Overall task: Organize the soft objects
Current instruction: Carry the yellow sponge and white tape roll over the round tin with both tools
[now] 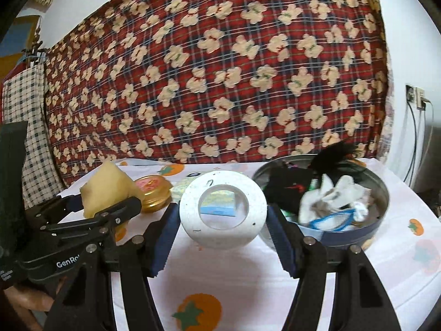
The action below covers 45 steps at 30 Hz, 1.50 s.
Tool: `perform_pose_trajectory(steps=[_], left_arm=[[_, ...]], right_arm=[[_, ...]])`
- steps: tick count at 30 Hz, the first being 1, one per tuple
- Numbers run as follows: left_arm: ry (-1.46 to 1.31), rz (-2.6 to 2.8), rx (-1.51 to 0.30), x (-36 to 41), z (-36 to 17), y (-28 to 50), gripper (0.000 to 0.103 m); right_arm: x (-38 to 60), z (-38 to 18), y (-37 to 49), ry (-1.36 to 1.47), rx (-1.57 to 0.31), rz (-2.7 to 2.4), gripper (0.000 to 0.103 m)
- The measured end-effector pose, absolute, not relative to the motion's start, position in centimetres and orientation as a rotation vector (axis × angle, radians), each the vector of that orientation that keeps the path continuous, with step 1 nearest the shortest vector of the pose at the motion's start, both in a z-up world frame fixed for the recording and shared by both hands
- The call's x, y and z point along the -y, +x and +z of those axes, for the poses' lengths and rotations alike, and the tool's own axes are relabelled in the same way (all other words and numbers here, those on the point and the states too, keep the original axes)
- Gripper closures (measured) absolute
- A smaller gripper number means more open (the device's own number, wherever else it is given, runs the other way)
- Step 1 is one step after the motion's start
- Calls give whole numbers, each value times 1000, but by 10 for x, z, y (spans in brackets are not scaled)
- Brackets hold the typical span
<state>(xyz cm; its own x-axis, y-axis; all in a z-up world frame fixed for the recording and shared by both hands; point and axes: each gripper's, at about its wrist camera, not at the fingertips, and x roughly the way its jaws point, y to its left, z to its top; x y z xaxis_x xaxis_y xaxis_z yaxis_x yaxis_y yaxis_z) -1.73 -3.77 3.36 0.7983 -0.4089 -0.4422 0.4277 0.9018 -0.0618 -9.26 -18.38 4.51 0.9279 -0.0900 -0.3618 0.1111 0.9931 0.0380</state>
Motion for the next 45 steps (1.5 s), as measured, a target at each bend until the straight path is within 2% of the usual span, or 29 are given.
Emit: perform_pose_trajectory(steps=[45], left_arm=[[99,-645,-458,180,60,-27,31]], right_arm=[[311,81,-132,88,-262,-321,37]])
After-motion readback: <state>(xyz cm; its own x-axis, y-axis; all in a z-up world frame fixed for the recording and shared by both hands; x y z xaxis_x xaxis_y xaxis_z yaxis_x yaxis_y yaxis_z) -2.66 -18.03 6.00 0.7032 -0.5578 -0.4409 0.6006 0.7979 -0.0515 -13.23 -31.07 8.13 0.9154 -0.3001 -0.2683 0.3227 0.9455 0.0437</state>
